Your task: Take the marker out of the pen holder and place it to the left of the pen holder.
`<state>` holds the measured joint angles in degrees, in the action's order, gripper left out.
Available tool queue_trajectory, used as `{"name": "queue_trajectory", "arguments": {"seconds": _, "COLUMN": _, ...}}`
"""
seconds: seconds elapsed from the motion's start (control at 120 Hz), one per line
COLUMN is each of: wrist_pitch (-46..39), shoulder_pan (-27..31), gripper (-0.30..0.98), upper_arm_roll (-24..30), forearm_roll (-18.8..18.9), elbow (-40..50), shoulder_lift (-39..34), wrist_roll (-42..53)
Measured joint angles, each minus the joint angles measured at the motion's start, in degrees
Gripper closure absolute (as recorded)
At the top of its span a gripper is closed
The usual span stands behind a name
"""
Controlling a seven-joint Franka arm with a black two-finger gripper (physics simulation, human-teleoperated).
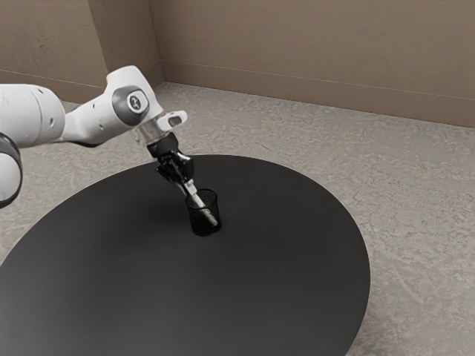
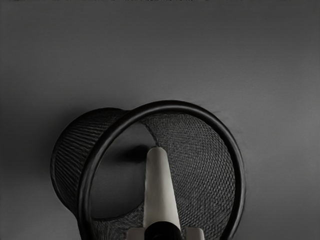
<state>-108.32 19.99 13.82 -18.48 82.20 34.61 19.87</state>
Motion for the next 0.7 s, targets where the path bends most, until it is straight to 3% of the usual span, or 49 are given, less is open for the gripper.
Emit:
{"name": "queue_trajectory", "arguments": {"seconds": 0.483, "wrist_pitch": 1.0, "shoulder_pan": -0.2, "gripper": 0.79, "upper_arm_roll": 0.8, "forearm_roll": 3.0, "elbow": 1.3, "shoulder_lift": -11.1, "wrist_roll": -1.5}}
{"name": "queue_trajectory", "arguments": {"seconds": 0.7, "wrist_pitch": 0.2, "shoulder_pan": -0.1, "gripper": 0.79, "upper_arm_roll": -1.8, "forearm_roll": 8.6, "elbow": 1.6, "shoulder_lift": -14.7, "wrist_roll": -3.1}}
